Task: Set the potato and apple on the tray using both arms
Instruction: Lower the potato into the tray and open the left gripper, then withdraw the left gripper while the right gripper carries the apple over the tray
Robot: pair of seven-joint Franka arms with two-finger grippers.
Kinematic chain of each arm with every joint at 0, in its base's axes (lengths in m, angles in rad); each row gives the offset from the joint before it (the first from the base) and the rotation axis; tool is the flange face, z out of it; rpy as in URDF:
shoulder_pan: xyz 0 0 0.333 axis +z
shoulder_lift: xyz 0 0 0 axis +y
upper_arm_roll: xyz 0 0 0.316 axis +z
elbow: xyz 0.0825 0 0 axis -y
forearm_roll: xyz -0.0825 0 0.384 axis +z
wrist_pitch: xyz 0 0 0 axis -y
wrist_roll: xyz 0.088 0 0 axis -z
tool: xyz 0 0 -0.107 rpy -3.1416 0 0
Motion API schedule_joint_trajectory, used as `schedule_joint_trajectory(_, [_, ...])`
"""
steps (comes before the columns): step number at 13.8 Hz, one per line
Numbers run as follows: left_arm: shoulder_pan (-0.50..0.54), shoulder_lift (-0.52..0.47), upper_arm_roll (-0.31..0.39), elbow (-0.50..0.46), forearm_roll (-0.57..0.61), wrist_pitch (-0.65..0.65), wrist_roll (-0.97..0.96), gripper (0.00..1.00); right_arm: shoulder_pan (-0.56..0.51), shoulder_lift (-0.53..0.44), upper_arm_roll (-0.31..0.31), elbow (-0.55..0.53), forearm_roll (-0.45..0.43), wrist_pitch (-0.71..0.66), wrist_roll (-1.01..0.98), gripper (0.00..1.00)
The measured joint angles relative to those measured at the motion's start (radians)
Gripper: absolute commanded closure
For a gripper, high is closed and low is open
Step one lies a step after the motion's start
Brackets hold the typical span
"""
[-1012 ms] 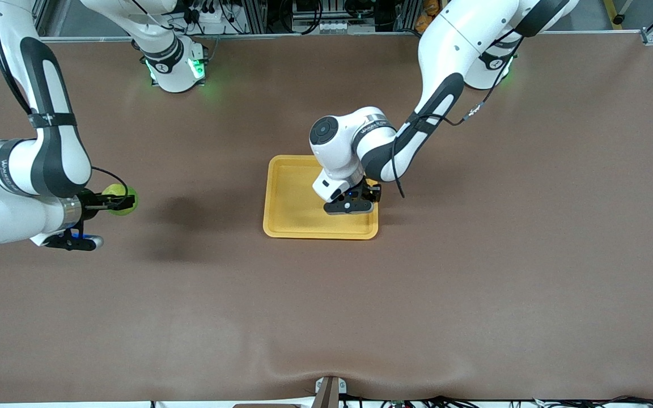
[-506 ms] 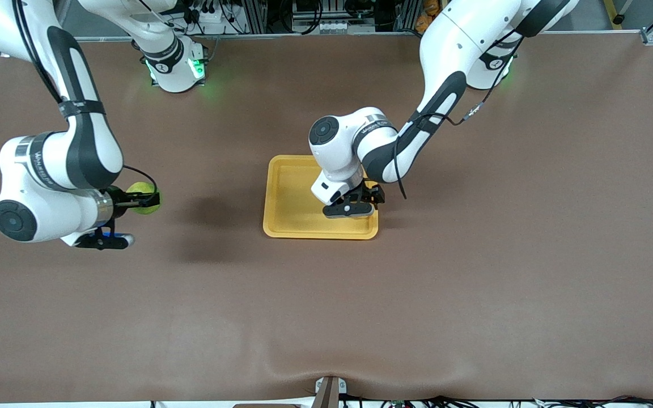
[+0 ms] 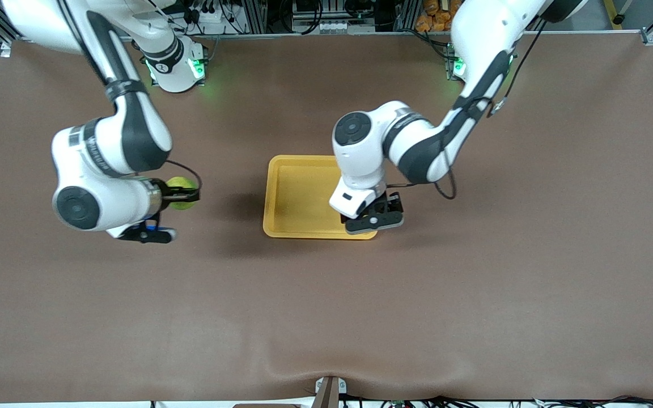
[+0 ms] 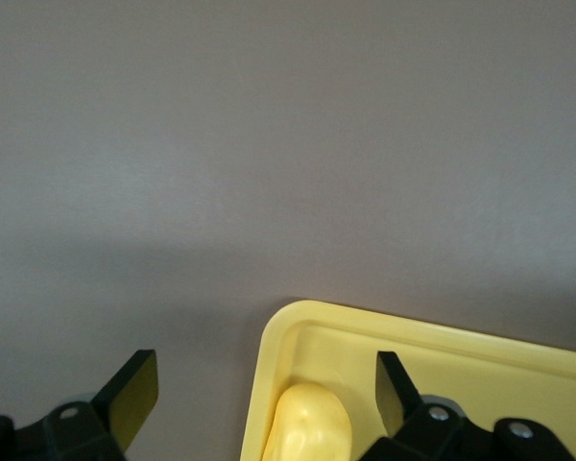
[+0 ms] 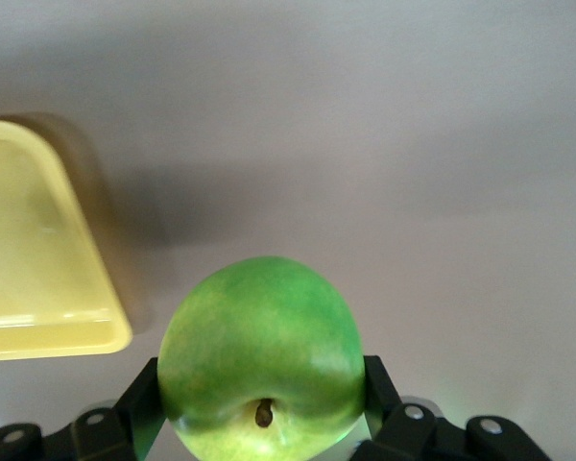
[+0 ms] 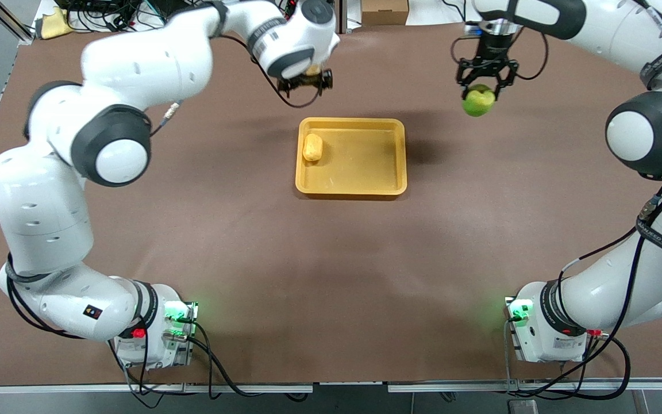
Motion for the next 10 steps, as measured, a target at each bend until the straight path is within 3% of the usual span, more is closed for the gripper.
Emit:
schedule_joint_trajectory(6, [0.109, -0.162, -0.001, 0.002, -0.197, -0.117, 0.215, 0.00, 0.102, 0.004, 0.000, 0.006, 0.022, 0.043, 0.098, 0.94])
schedule_joint_trajectory(10, [0.163, -0.244, -0.001, 0.002, -0.234, -0.230, 0.304, 0.00, 0.174, 0.042, 0.001, 0.001, 0.029, 0.118, 0.156, 0.92])
